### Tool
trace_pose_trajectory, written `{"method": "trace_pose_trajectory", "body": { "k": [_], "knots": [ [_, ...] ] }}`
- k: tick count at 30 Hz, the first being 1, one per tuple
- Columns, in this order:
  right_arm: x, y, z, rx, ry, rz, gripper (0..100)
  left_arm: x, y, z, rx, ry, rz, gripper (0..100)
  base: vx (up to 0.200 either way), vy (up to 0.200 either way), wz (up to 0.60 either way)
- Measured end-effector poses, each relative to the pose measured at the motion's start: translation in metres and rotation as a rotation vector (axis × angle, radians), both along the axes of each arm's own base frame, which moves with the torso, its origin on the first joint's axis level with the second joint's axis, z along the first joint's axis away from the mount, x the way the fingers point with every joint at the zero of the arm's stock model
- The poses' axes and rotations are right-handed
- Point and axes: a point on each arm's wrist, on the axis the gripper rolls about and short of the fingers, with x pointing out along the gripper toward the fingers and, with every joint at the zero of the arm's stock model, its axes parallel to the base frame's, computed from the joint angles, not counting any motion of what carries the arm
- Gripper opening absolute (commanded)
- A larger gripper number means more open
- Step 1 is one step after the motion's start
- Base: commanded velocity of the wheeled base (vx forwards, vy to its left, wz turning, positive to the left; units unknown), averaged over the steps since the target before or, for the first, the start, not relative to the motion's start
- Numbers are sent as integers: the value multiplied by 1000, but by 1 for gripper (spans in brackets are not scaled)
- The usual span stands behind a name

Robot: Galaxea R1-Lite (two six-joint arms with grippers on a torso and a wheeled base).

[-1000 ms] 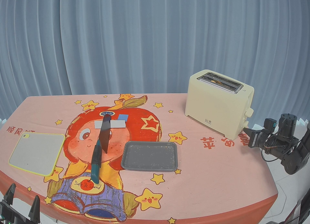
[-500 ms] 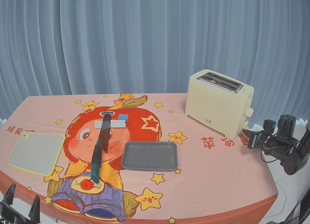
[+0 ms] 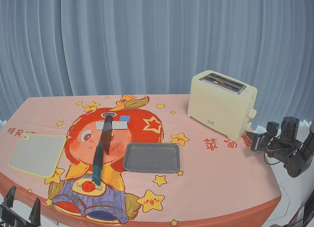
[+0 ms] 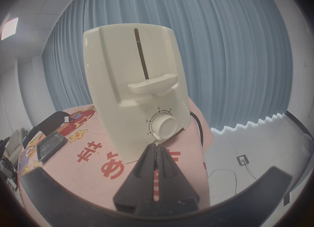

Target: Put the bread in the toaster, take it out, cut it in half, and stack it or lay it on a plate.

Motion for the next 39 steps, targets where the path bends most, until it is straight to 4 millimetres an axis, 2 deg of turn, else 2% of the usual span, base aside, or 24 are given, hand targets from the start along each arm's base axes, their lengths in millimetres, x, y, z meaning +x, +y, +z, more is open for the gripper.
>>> {"method": "trace_pose_trajectory", "body": {
  "k": [39],
  "knots": [
    [-9,3,0,-3,13,11,0,0,0,0,0,0,0,100,0,0,0]
  ]
}}
